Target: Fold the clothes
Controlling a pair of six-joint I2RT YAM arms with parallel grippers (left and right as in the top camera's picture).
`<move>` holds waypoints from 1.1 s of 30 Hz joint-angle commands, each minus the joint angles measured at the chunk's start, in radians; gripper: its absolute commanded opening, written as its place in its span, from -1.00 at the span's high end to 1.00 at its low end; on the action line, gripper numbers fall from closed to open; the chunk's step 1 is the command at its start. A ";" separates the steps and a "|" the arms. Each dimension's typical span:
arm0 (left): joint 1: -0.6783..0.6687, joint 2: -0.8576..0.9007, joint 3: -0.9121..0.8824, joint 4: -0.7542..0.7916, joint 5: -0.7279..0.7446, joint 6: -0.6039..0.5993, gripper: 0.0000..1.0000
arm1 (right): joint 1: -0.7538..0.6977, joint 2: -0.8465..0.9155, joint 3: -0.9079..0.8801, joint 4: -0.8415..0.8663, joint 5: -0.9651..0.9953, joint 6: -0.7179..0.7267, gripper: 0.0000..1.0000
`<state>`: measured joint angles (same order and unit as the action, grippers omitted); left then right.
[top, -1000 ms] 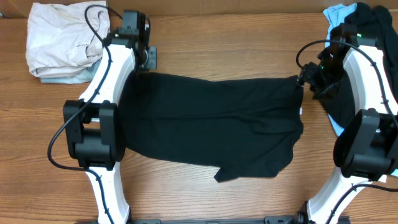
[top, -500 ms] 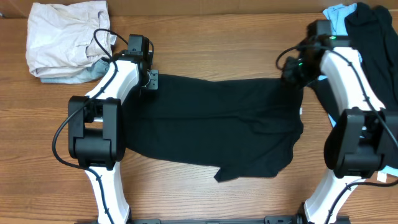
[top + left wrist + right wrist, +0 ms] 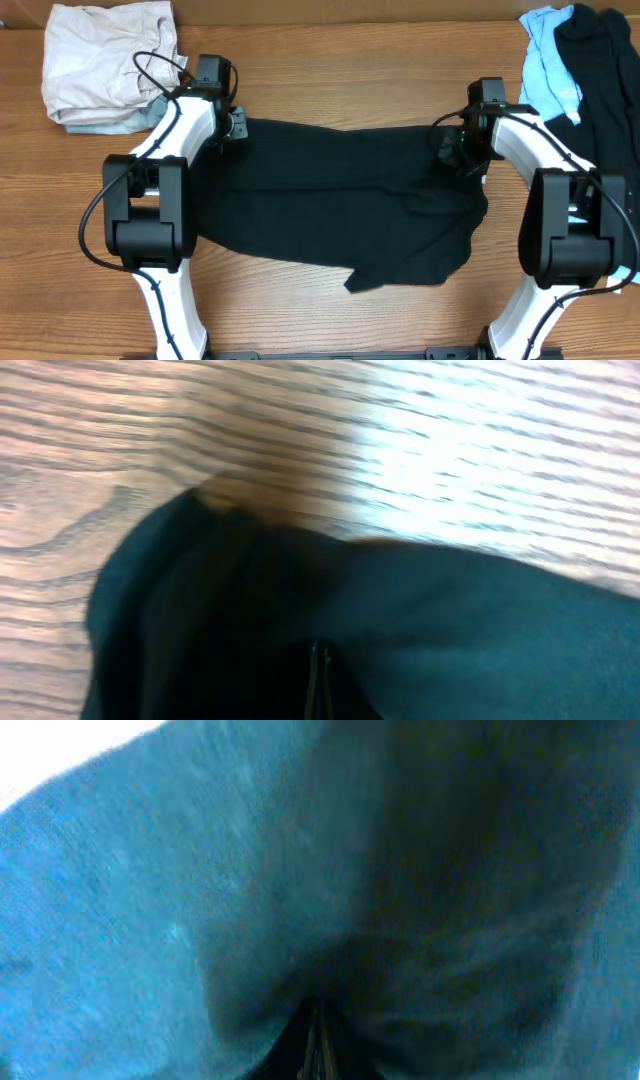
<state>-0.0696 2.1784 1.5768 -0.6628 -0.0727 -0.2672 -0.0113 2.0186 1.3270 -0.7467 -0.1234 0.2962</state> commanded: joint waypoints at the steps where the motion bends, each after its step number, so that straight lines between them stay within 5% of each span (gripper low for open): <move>1: 0.006 0.010 -0.010 0.013 -0.023 -0.052 0.92 | -0.003 0.008 -0.076 0.098 0.042 0.025 0.92; 16: 0.006 0.010 -0.011 0.197 -0.024 -0.055 0.91 | -0.003 0.136 -0.091 0.635 0.074 0.053 0.91; 27: 0.006 0.009 0.015 0.393 -0.046 -0.016 0.92 | -0.004 0.121 -0.019 0.612 0.013 0.052 0.78; 28: 0.006 0.005 0.035 0.371 -0.046 -0.005 0.89 | -0.004 0.106 0.001 0.575 0.013 0.052 0.68; 29: 0.006 -0.002 0.076 0.318 -0.047 0.016 0.87 | -0.004 0.072 0.034 0.520 0.013 0.052 0.02; 31: 0.006 -0.013 0.154 0.213 -0.054 0.043 0.78 | -0.004 0.023 0.079 0.451 0.000 0.033 -0.92; 33: 0.006 -0.027 0.242 0.088 -0.070 0.074 0.47 | -0.005 -0.036 0.140 0.349 -0.032 -0.024 -1.00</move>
<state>-0.0639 2.1788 1.6707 -0.4789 -0.1093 -0.2672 -0.0109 2.0975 1.3804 -0.3313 -0.1265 0.3328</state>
